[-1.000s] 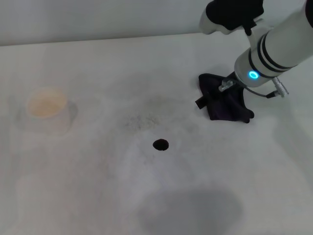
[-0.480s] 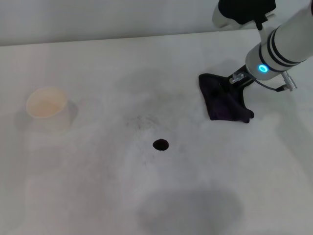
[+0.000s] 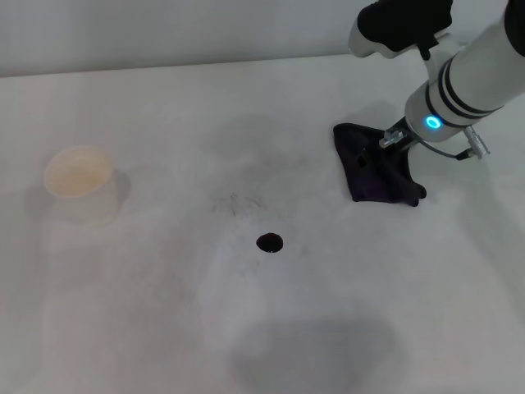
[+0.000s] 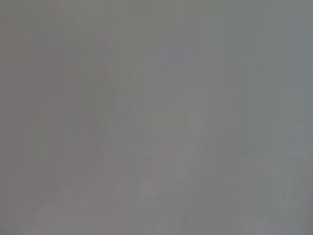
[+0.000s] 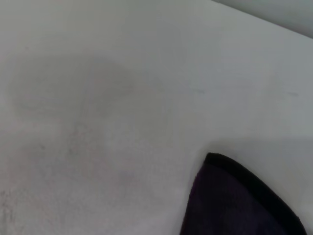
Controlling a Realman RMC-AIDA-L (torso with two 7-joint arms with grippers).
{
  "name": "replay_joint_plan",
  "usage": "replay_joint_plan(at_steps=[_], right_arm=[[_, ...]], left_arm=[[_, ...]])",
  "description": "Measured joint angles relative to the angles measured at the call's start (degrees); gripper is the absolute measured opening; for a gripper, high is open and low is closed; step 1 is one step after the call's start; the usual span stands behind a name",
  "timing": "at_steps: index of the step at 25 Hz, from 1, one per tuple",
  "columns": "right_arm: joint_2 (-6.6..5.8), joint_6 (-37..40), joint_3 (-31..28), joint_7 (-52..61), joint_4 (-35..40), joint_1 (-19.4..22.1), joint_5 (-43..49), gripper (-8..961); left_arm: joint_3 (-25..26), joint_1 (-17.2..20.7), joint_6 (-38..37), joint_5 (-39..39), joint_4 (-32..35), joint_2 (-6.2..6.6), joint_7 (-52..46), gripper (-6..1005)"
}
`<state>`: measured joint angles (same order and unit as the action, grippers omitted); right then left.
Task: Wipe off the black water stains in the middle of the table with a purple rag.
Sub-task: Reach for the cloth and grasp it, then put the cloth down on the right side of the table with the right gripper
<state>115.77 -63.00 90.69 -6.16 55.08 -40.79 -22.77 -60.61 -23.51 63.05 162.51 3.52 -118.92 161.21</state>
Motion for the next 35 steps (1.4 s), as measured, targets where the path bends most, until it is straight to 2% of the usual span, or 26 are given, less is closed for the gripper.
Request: replay_joint_plan(at_steps=[4, 9, 25, 33, 35], right_arm=[[-0.01, 0.19, -0.25, 0.00, -2.50, -0.75, -0.33, 505], [-0.19, 0.32, -0.25, 0.03, -4.69, -1.28, -1.49, 496], [-0.13, 0.07, -0.31, -0.14, -5.43, -1.48, -1.63, 367], [-0.22, -0.55, -0.34, -1.16, -3.47, -1.01, -3.01, 164], [-0.27, -0.66, -0.34, -2.61, -2.23, -0.76, -4.64, 150]], left_arm=[[0.13, 0.19, 0.04, 0.01, 0.00, 0.00, 0.01, 887], [0.20, 0.32, 0.22, 0.00, 0.00, 0.00, 0.04, 887], [-0.04, 0.84, 0.55, -0.07, 0.00, -0.21, 0.07, 888], [-0.03, 0.92, 0.76, -0.09, 0.00, -0.29, 0.07, 888], [-0.03, 0.92, 0.77, -0.09, 0.00, -0.28, 0.07, 887]])
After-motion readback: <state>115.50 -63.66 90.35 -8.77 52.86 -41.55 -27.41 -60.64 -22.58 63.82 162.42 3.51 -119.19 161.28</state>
